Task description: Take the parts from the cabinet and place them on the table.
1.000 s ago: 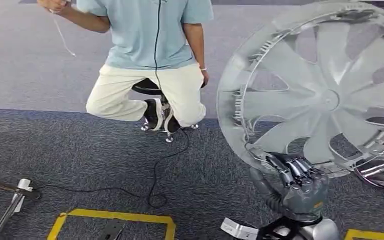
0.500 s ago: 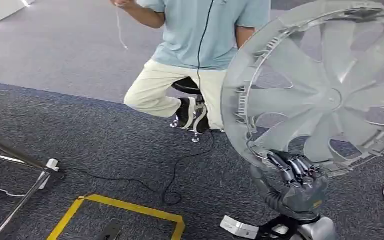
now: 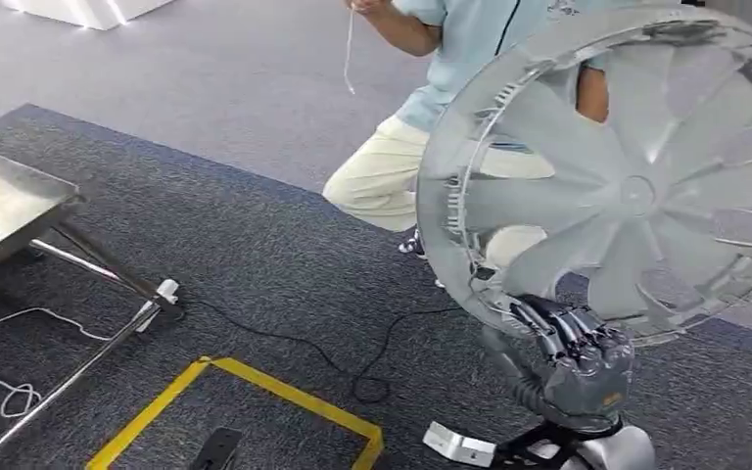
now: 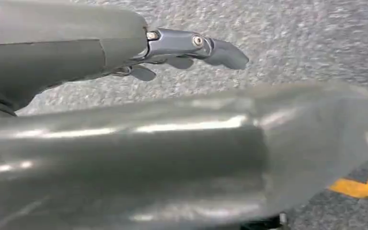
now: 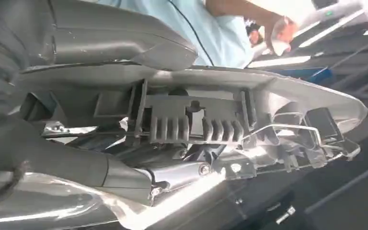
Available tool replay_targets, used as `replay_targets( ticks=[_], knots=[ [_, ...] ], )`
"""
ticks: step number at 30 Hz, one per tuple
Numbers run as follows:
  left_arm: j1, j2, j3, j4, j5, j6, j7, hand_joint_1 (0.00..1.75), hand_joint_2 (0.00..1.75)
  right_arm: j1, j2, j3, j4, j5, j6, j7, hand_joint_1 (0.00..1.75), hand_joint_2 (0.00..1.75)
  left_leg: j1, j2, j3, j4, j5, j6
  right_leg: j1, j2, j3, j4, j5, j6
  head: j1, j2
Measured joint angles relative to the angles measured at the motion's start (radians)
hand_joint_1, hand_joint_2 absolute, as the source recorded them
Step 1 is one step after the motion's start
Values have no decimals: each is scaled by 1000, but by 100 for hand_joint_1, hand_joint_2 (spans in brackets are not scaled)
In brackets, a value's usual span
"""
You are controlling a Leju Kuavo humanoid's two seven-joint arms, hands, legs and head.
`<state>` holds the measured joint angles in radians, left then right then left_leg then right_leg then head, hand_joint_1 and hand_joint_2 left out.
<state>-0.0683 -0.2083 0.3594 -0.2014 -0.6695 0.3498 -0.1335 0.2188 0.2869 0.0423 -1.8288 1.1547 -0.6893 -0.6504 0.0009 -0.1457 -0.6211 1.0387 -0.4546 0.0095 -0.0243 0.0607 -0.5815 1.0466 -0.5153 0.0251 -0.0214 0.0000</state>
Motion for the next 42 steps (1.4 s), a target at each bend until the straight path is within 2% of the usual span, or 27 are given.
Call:
replay_targets(
  ticks=[1,3,4,6,7,10,11,12,16,17,18,19,21,22,23,25,26,27,31,32,33,34,37,39,40,41,42],
  knots=[
    [2,1,1,0,0,0,0,0,0,0,1,2,2,-1,0,0,175,175,0,-8,-4,4,-3,-4,-8,-15,2,-6,3,-6,0,0],
    [2,0,2,0,-1,-4,0,0,0,-1,1,4,4,0,0,0,175,175,-6,90,-32,77,-53,-14,-4,-42,11,-9,0,-17,-13,0],
    [-1,0,2,0,-2,-3,0,0,0,-1,1,4,6,2,0,0,175,175,-5,114,-65,150,-89,-17,0,-57,12,-9,-2,-20,-10,0],
    [-2,-1,3,0,-4,-1,2,0,0,-2,1,6,12,8,0,0,175,175,-3,133,-128,284,-136,-20,4,-89,16,-9,-7,-26,-11,0],
    [-1,-1,3,0,-5,0,5,0,0,-3,1,7,16,10,0,0,175,175,-2,135,-135,296,-130,-20,5,-102,19,-9,-10,-26,-12,0],
    [2,-1,3,0,-10,1,10,0,0,-4,1,10,24,10,0,0,175,175,-5,161,-42,110,-14,-9,7,-143,33,-9,-21,-24,-12,0],
    [1,-1,3,0,-11,1,12,0,0,-4,1,11,24,10,0,0,175,175,-9,191,-9,43,9,-2,7,-153,38,-9,-24,-22,-12,0],
    [-2,-1,3,0,-12,1,15,0,0,-5,1,12,25,11,0,0,175,175,-27,237,3,25,-10,3,14,-164,40,-10,-29,-16,-11,0],
    [0,0,4,0,-14,2,22,0,0,-9,1,13,33,11,0,0,175,175,-27,190,5,-2,-10,21,15,-213,57,-20,-38,6,-10,0],
    [3,-1,5,0,-14,2,23,0,0,-10,1,14,33,11,0,0,175,175,-17,176,19,-12,-5,27,10,-188,58,-18,-50,13,-8,0],
    [0,-1,5,0,-15,2,23,0,0,-11,1,16,34,11,0,0,175,175,-15,165,21,-14,-4,32,9,-127,47,15,-69,15,-6,0],
    [-4,-2,5,0,-15,2,23,0,0,-11,1,15,35,11,0,0,175,175,-14,151,19,-14,-3,35,9,-89,10,87,-103,15,0,0],
    [-6,-5,5,0,-18,2,23,0,0,-11,1,15,39,13,0,0,175,175,-14,124,19,-14,-4,38,10,-66,-77,239,-156,17,3,0],
    [-5,-5,5,0,-19,2,26,0,0,-11,1,14,42,13,0,0,175,175,-14,107,20,-13,-5,39,10,-64,-108,281,-156,18,4,0],
    [-3,-5,5,0,-21,2,28,0,0,-11,1,14,45,10,0,0,175,175,-14,93,22,-13,-5,39,10,-64,-113,270,-130,17,3,0],
    [-3,-5,6,0,-24,3,33,0,0,-11,1,13,47,6,0,0,175,175,-13,60,25,-12,-6,37,9,-55,-68,136,-29,12,4,0],
    [-3,-6,6,0,-27,3,34,0,0,-11,1,12,47,3,0,0,175,175,-12,46,28,-11,-8,34,6,-27,-31,46,19,9,4,0],
    [-3,-6,6,0,-29,5,34,0,0,-11,1,13,48,2,0,0,175,175,-14,37,24,-9,-9,29,3,26,-14,11,11,4,3,0],
    [4,-6,8,0,-24,10,34,0,0,-13,1,13,51,3,0,0,175,175,-4,-5,8,-7,-3,5,10,-2,5,-15,9,-7,2,0],
    [6,-4,10,0,-22,10,34,0,0,-14,2,13,51,5,0,0,175,175,-6,20,7,3,-12,2,1,-20,12,-25,14,-15,4,0],
    [7,-6,11,0,-22,10,32,0,0,-15,3,13,52,9,0,0,175,175,-14,79,-2,26,-30,-5,2,-31,16,-27,12,-20,-2,0],
    [5,-6,14,0,-21,10,30,0,0,-15,3,13,52,11,0,0,175,175,-12,111,-29,84,-63,-11,3,-46,19,-27,9,-26,-13,0],
    [4,-6,15,0,-22,6,24,0,0,-16,3,13,56,13,0,0,175,175,-1,134,-127,286,-139,-23,5,-95,26,-26,0,-30,-12,0],
    [6,-6,16,0,-23,6,21,0,0,-16,3,13,60,13,0,0,175,175,3,139,-108,245,-91,-26,5,-122,33,-26,-6,-27,-12,0],
    [6,-6,17,0,-24,6,21,0,0,-16,3,13,61,14,0,0,175,175,3,147,-68,166,-45,-24,5,-136,39,-26,-10,-26,-12,0],
    [6,-6,18,0,-24,6,21,0,0,-16,3,13,62,14,0,0,175,175,2,171,-20,71,2,-20,5,-148,46,-26,-15,-23,-12,0],
    [5,-6,20,0,-24,6,21,0,0,-17,3,14,62,16,0,0,175,175,-6,210,12,10,3,-16,6,-160,52,-27,-20,-19,-11,0]
  ],
)
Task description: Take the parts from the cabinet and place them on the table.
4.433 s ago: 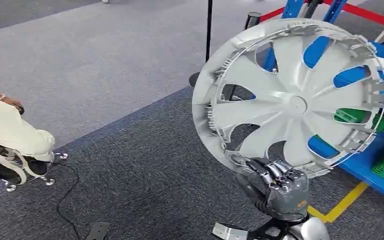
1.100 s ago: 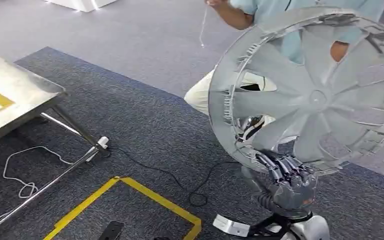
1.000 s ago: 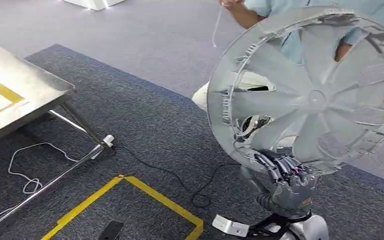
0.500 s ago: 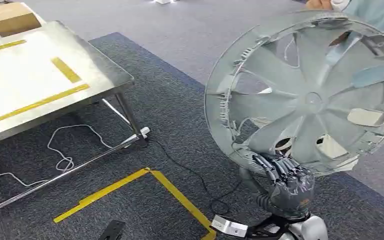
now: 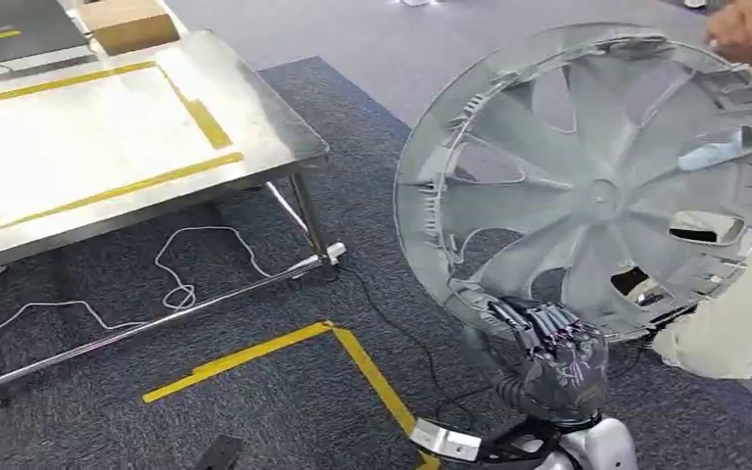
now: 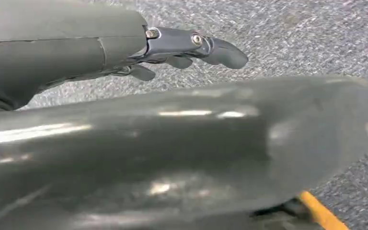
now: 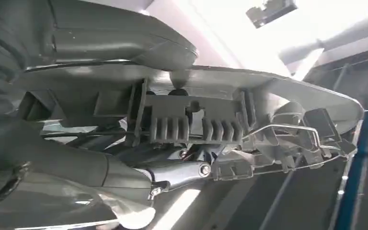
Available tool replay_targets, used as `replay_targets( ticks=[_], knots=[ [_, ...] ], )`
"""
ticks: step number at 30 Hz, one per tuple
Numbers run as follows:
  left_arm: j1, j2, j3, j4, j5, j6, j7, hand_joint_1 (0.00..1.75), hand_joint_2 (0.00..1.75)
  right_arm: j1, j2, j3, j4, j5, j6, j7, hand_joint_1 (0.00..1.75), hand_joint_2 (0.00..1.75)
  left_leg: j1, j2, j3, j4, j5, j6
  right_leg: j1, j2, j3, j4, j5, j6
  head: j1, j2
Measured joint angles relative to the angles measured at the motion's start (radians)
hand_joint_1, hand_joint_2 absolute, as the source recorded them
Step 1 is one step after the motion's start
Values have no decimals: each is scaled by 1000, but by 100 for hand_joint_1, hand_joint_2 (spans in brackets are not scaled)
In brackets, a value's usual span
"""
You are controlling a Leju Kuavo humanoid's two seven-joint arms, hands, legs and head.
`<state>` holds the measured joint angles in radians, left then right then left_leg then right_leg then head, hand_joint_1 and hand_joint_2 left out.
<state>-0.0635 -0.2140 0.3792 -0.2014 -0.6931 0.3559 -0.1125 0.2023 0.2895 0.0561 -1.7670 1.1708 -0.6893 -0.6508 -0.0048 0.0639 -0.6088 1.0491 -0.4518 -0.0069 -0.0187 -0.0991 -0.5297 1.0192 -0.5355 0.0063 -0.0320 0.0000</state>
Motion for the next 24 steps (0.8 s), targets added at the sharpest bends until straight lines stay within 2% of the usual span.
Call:
replay_targets(
  ticks=[1,2,3,5,6,7,8,9,10,11,12,14,15,16,17,18,19,20,21,22,23,24],
  knots=[
    [-2,-1,2,0,0,0,0,0,0,-1,0,0,0,0,0,0,175,175,-16,30,4,-14,-8,9,9,-10,1,2,-4,7,-1,0],
    [-5,-1,3,0,0,-1,-1,0,0,0,0,0,0,0,0,0,175,175,-15,19,0,-13,-9,16,9,-20,0,0,-5,11,-1,0],
    [-3,-1,4,0,0,-1,-1,0,0,-1,0,0,1,0,0,0,175,175,-16,8,-3,-13,-10,20,9,-31,3,-1,-7,16,7,0],
    [1,0,5,0,0,-2,-1,0,0,-2,0,2,2,0,0,0,175,175,-16,-21,-3,-18,-10,30,9,-59,17,-10,-11,27,6,0],
    [2,-1,6,0,0,-3,0,0,0,-3,0,5,2,1,0,0,175,175,-8,-35,9,-31,-6,38,7,-55,20,-11,-23,35,6,0],
    [2,-2,7,0,0,-3,0,0,0,-4,0,6,3,1,0,0,175,175,-3,-47,14,-34,-5,41,5,3,2,37,-53,37,12,0],
    [-1,-2,7,0,0,-3,0,0,0,-5,0,6,3,1,0,0,175,175,-1,-62,12,-33,-5,43,5,43,-36,115,-88,38,18,0],
    [-3,-2,8,0,-3,-6,0,0,0,-5,0,5,3,3,0,0,175,175,-1,-76,12,-33,-5,45,4,71,-86,205,-119,38,23,0],
    [-3,-3,8,0,-4,-6,0,0,0,-5,0,5,5,4,0,0,175,175,-1,-89,12,-33,-6,47,5,85,-128,272,-137,37,23,0],
    [-3,-3,8,0,-5,-6,1,0,0,-5,0,5,7,4,0,0,175,175,-2,-105,13,-32,-7,47,6,92,-153,297,-129,34,23,0],
    [-2,-3,8,0,-5,-5,2,0,0,-5,0,5,9,4,0,0,175,175,-2,-122,16,-32,-7,47,7,96,-151,271,-94,31,23,0],
    [-1,-3,10,0,-7,-6,6,0,0,-5,0,5,11,5,0,0,175,175,-2,-154,23,-31,-10,44,7,112,-97,122,10,23,23,0],
    [-1,-4,10,0,-8,-6,6,0,0,-5,0,5,11,6,0,0,175,175,0,-166,22,-30,-13,41,4,153,-69,40,48,21,23,0],
    [-4,-4,11,0,-9,-6,7,0,0,-5,-1,5,13,10,0,0,175,175,-7,-175,17,-21,-16,36,-2,190,-59,15,37,19,21,0],
    [-4,-4,11,0,-9,-6,7,0,0,-7,-1,6,13,12,0,0,175,175,-2,-184,10,-20,-14,33,1,183,-44,6,29,19,23,0],
    [-2,-4,11,0,-10,-6,7,0,0,-8,-1,8,15,12,0,1,175,175,2,-191,6,-23,-11,27,3,180,-46,5,30,17,20,0],
    [1,-4,11,0,-12,-6,8,0,0,-10,-1,9,18,9,0,2,175,175,6,-198,6,-27,-9,19,7,174,-45,6,30,11,23,0],
    [1,-1,12,0,-13,-6,9,0,0,-10,-1,9,20,8,0,1,175,175,2,-205,6,-23,-11,15,-2,164,-41,-2,34,5,22,0],
    [2,-3,12,0,-13,-6,9,0,0,-10,-1,9,21,6,0,1,175,175,-3,-156,4,-12,-22,8,-3,156,-36,-5,35,1,20,0],
    [0,-3,13,0,-16,-6,9,0,0,-10,-1,9,21,5,0,1,175,175,-4,-109,-14,28,-48,-1,-2,146,-32,-5,33,-4,7,0],
    [-2,-2,13,0,-15,-6,9,0,0,-10,-1,8,22,5,0,1,175,175,-1,-87,-45,97,-84,-7,-1,137,-30,-5,30,-8,8,0],
    [-3,-2,13,0,-16,-6,9,0,0,-10,-1,8,24,6,0,1,175,175,3,-78,-83,177,-119,-11,1,127,-27,-5,28,-12,7,0]
  ],
)
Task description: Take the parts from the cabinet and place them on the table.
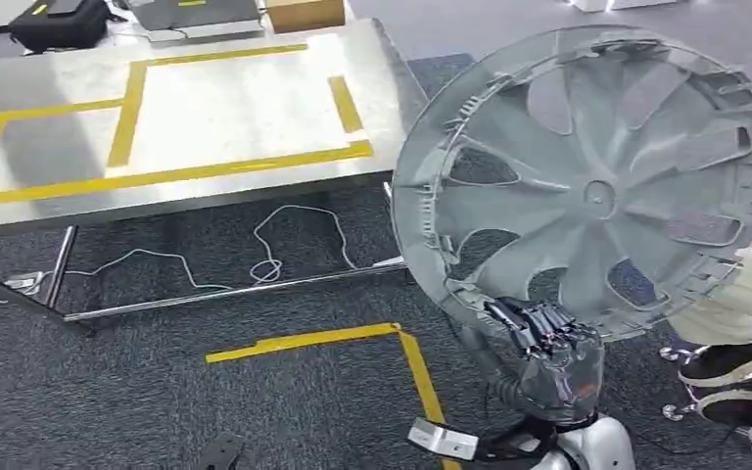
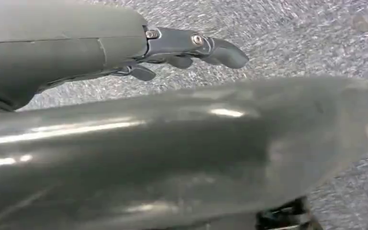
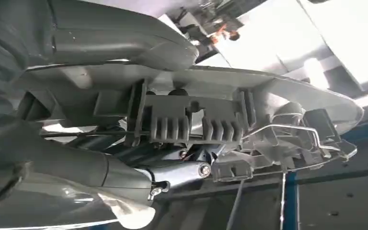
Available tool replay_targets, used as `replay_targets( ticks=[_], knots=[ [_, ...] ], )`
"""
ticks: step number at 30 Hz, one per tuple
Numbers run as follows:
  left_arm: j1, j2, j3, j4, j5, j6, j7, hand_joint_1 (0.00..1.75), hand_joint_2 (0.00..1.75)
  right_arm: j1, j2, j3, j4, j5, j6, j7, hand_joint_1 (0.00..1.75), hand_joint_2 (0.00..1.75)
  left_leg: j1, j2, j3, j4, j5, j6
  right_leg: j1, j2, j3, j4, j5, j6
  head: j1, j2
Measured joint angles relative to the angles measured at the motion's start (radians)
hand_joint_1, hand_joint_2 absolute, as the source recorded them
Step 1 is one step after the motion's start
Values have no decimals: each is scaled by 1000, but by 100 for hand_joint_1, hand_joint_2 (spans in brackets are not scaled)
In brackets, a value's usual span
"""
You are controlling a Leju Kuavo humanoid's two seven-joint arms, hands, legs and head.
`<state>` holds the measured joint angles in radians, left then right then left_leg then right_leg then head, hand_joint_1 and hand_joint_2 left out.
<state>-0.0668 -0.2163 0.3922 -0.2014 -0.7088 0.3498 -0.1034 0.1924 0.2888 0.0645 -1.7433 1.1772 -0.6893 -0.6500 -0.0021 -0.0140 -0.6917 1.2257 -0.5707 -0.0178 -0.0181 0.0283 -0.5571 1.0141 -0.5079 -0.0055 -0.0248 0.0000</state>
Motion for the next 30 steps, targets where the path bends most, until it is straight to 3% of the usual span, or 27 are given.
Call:
replay_targets(
  ticks=[1,2,3,4,6,7,11,12,13,16,17,18,19,21,22,23,26,27,28,30],
  knots=[
    [0,0,0,0,0,0,0,0,0,0,0,0,2,1,0,0,175,175,3,3,-36,74,-25,-3,0,-8,2,0,-2,-1,0,0],
    [1,0,0,0,0,0,0,0,0,0,0,0,5,2,0,0,175,175,5,4,-55,107,-26,-5,0,-15,4,0,-5,-1,0,0],
    [2,0,0,0,0,0,0,0,0,0,0,0,7,2,0,0,175,175,7,4,-47,89,0,-5,0,-18,7,0,-7,0,0,0],
    [3,1,1,0,0,0,0,0,0,0,0,0,8,2,0,0,175,175,6,4,-23,33,40,-3,1,-21,11,0,-10,1,-1,0],
    [3,2,1,0,0,0,0,0,0,0,0,0,10,3,0,0,175,175,3,4,63,-147,134,12,2,-26,22,0,-17,4,0,0],
    [3,3,1,0,0,0,0,0,0,0,0,0,11,3,0,0,175,175,-1,5,82,-176,123,24,3,-28,20,0,-20,6,2,0],
    [5,3,2,0,0,0,0,0,0,-1,0,0,13,2,0,0,175,175,-7,5,84,-205,115,40,5,-30,18,-10,-18,28,-1,0],
    [5,2,2,0,0,0,0,0,0,-1,0,0,13,2,0,0,175,175,7,6,97,-226,123,45,4,-30,12,-7,-28,34,2,0],
    [4,2,2,0,0,0,0,0,0,-1,0,0,13,2,0,0,175,175,6,5,104,-232,122,47,6,-30,8,14,-41,37,3,0],
    [2,-1,2,0,-1,0,0,0,0,-1,-1,0,15,2,0,0,175,175,6,6,107,-231,118,56,3,-29,-111,239,-137,45,6,0],
    [2,0,3,0,-1,0,0,0,0,-1,-1,0,16,-1,0,0,175,175,6,6,107,-230,117,56,3,-29,-142,286,-144,48,7,0],
    [3,0,3,0,-1,0,0,0,0,-1,-1,-2,19,-2,0,0,175,175,6,5,109,-230,115,55,2,-30,-149,285,-124,49,7,0],
    [3,-1,3,0,-1,0,0,0,0,-1,-1,-2,21,-3,0,0,175,175,6,4,111,-230,113,53,0,-30,-133,238,-83,50,6,0],
    [3,-3,3,0,-1,0,0,0,0,-1,-1,-2,21,-9,0,0,175,175,8,0,118,-223,105,44,-4,-30,-54,65,16,50,7,0],
    [3,-3,3,0,-1,0,0,0,0,-1,-1,-1,21,-9,0,0,175,175,8,0,118,-218,99,38,-4,-30,-30,18,11,51,6,0],
    [1,-2,3,0,-1,0,0,0,0,-1,-1,0,22,-10,0,0,175,175,0,-1,110,-204,94,31,-1,-27,-17,1,6,44,9,0],
    [3,-2,3,0,-1,0,0,0,0,0,-1,0,24,-17,0,-1,175,175,2,0,110,-208,97,25,3,-23,-22,10,5,30,8,0],
    [3,-1,3,0,-2,0,0,0,0,0,-1,0,24,-18,0,-1,175,175,3,1,110,-203,90,20,-3,-24,-20,7,7,21,8,0],
    [3,-1,3,0,-3,0,0,0,0,0,-1,1,24,-18,0,-1,175,175,3,4,104,-185,73,14,-4,-25,-17,7,7,18,5,0],
    [2,-1,3,0,-3,-3,-1,0,0,0,-1,3,24,-16,0,-1,175,175,6,6,49,-53,1,5,-3,-28,-13,7,3,8,0,0]
  ],
)
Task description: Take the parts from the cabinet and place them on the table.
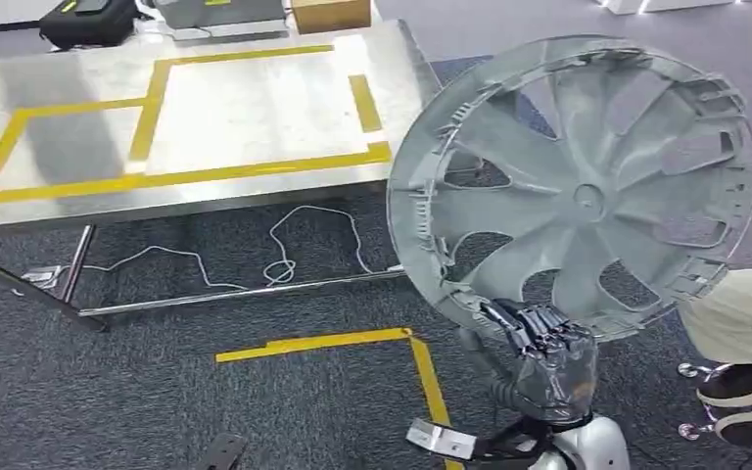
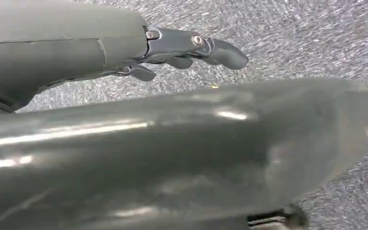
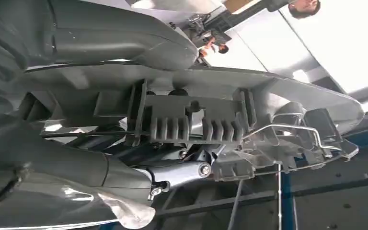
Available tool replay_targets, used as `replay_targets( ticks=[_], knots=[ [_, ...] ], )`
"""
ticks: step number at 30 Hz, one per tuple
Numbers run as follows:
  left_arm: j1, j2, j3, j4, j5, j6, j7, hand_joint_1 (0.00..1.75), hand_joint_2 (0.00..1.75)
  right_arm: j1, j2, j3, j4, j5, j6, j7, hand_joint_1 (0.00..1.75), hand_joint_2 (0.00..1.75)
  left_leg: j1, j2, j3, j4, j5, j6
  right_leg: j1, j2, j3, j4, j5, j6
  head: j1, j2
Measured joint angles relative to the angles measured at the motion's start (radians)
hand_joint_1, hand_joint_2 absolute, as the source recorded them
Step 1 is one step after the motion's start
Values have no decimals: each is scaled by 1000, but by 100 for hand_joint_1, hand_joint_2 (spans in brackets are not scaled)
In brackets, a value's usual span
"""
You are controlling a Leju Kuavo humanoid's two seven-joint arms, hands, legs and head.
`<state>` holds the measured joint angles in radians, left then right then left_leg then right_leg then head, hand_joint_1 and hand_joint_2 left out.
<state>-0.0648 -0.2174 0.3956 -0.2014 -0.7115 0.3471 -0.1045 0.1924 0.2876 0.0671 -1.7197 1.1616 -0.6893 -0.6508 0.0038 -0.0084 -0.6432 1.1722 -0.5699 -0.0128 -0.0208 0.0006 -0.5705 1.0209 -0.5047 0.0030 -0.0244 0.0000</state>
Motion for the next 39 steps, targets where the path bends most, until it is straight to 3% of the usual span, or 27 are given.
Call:
replay_targets(
  ticks=[2,3,4,6,7,10,13,14,17,18,19,20,22,23,26,28,29,31,32,33,34,35,37,38,39],
  knots=[
    [2,0,0,0,0,-1,0,0,0,0,0,1,0,0,0,0,175,175,0,0,-71,149,-52,-2,2,-1,2,0,-2,-3,0,0],
    [3,0,1,0,0,-2,0,0,0,0,0,1,1,0,0,0,175,175,0,0,-80,161,-42,0,2,-1,4,0,-3,-4,-1,0],
    [2,0,1,0,0,-2,0,0,0,0,0,1,2,0,0,0,175,175,0,0,-69,135,-13,3,2,1,6,0,-5,-4,-1,0],
    [2,1,1,0,-1,-2,-1,0,0,0,0,2,2,0,0,0,175,175,-1,0,1,-25,86,16,4,3,18,0,-11,-1,-1,0],
    [2,1,1,0,-3,-2,-1,0,0,0,0,2,2,-1,0,0,175,175,-5,0,36,-109,121,26,4,2,23,0,-14,0,-1,0],
    [-1,1,2,0,-3,-2,-1,0,0,0,0,2,2,-5,0,0,175,175,-11,0,48,-139,96,33,8,1,13,1,-15,12,2,0],
    [2,0,3,0,-4,-1,-1,0,0,0,-1,2,2,-6,0,0,175,175,-1,1,60,-163,104,41,8,-1,10,4,-26,30,3,0],
    [0,-1,3,0,-5,-1,-1,0,0,0,-1,2,2,-6,0,0,175,175,0,1,62,-163,103,46,8,-1,-7,41,-50,31,6,0],
    [0,-3,3,0,-5,-2,-1,0,0,1,-2,2,3,-5,0,0,175,175,-3,2,62,-162,100,52,8,-1,-130,273,-142,38,8,0],
    [0,-3,4,0,-5,-2,-1,0,0,2,-2,2,4,-6,0,0,175,175,-3,2,63,-162,99,52,8,-1,-151,303,-138,40,10,0],
    [0,-3,5,0,-5,-2,-1,0,0,2,-2,2,5,-6,0,0,175,175,-3,1,65,-162,98,52,8,-1,-146,280,-109,40,9,0],
    [0,-3,5,0,-5,-2,-1,0,0,2,-2,2,5,-6,0,0,175,175,-3,0,67,-161,96,52,8,-1,-120,219,-64,39,10,0],
    [0,-5,5,0,-5,-2,-1,0,0,1,-2,2,5,-6,0,0,175,175,-2,-2,74,-156,87,44,7,-3,-36,38,26,35,10,0],
    [0,-5,6,0,-5,-2,-1,0,0,1,-2,2,5,-6,0,0,175,175,-9,-2,72,-152,84,38,12,-3,-17,15,3,33,9,0],
    [1,-5,7,0,-5,-2,-1,0,0,2,-2,3,5,-7,0,0,175,175,-9,-1,69,-148,84,30,13,3,-12,4,6,20,7,0],
    [0,-3,8,0,-5,-1,-1,0,0,2,-2,3,5,-8,0,0,175,175,-8,-1,69,-140,72,20,3,0,-7,-1,10,8,9,0],
    [0,-3,8,0,-5,-1,-1,0,0,1,-2,3,5,-8,0,0,175,175,-8,0,58,-108,48,12,3,0,-5,-1,8,2,0,0],
    [0,-3,9,0,-6,-1,-1,0,0,2,-2,3,5,-6,0,0,175,175,-2,1,-12,45,-29,3,3,-2,-4,-1,6,-3,-2,0],
    [1,-3,10,0,-6,-1,-1,0,0,2,-2,3,5,-6,0,0,175,175,0,1,-47,118,-53,0,3,-2,-4,-1,5,-4,-2,0],
    [2,-3,10,0,-6,-2,-1,0,0,2,-2,3,5,-7,0,0,175,175,1,1,-69,160,-58,-1,3,-2,-3,-1,4,-4,-2,0],
    [3,-3,10,0,-6,-2,-1,0,0,2,-2,3,5,-7,0,0,175,175,2,1,-68,152,-39,-2,3,-2,-1,-1,3,-5,-2,0],
    [2,-2,10,0,-8,-1,-1,0,0,2,-2,3,5,-9,0,0,175,175,4,1,-48,103,2,0,3,0,1,-1,2,-4,-2,0],
    [0,-2,10,0,-18,-1,0,0,0,2,-2,3,5,-22,0,0,175,175,4,1,29,-69,99,7,3,1,12,-1,-3,2,-2,0],
    [0,-1,10,0,-23,-1,0,0,0,2,-2,3,5,-32,0,0,175,175,3,0,53,-113,95,10,4,1,12,-1,-5,6,0,0],
    [-2,-2,10,0,-25,0,0,0,0,1,-2,2,4,-39,0,0,175,175,-1,0,57,-133,95,13,9,2,7,3,-7,10,-2,0]
  ],
)
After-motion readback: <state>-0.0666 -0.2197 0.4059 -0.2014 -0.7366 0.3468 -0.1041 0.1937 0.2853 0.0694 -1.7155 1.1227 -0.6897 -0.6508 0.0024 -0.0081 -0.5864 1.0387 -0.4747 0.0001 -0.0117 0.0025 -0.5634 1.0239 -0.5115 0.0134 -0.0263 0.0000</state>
